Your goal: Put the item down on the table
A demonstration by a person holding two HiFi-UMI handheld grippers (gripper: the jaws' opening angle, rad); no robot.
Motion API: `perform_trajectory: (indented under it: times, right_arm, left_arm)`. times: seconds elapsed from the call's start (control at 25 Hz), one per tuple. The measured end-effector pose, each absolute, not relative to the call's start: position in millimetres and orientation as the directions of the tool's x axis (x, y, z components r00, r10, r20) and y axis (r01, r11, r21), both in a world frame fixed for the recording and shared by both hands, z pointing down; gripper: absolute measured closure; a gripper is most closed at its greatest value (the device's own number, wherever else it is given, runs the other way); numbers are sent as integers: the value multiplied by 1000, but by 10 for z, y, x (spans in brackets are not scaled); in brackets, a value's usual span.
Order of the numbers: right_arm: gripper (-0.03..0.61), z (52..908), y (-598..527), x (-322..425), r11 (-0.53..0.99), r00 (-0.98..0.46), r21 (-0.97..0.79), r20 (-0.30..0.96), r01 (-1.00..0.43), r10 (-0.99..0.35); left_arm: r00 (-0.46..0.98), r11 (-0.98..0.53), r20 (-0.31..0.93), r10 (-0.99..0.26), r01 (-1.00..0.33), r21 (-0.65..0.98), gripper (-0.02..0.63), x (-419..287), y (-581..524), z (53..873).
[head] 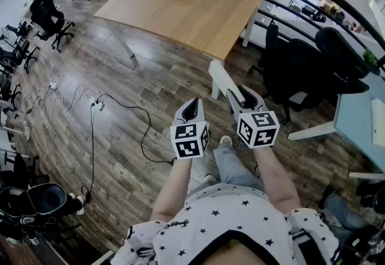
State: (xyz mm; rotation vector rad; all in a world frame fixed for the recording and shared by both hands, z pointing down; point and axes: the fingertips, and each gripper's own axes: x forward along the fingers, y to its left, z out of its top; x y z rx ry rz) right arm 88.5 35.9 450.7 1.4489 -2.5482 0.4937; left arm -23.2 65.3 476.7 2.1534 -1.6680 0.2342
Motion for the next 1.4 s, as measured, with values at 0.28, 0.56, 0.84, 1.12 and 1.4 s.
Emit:
perform_trajectory:
  times: [0.28, 0.56, 0.84, 1.12, 1.4]
  right_arm:
    - [426, 4495, 1194, 910, 489, -534, -215, 301, -845, -790]
    - [428, 4306, 1540, 911, 531, -552, -154, 259, -834, -792]
    - [428, 4206, 1659, 930, 538, -559, -149, 237, -829, -795]
    - [428, 4173, 1691, 954, 520, -540, -146, 228, -842, -810]
    - [428, 4171, 1707, 925, 496, -520, -156, 233, -854, -822]
  left_arm:
    - [276, -202, 352, -894, -952, 231, 603, -210, 1456, 4712]
    - [254, -189, 311, -916, -956, 225, 603, -140, 1724, 4535]
    - [271, -212, 296, -916, -953, 217, 603, -10, 1861, 4459]
    - [284, -224, 294, -913, -949, 220, 603, -46, 1895, 4458]
    - [301, -241, 294, -907, -944, 225, 603, -93, 1894, 4441]
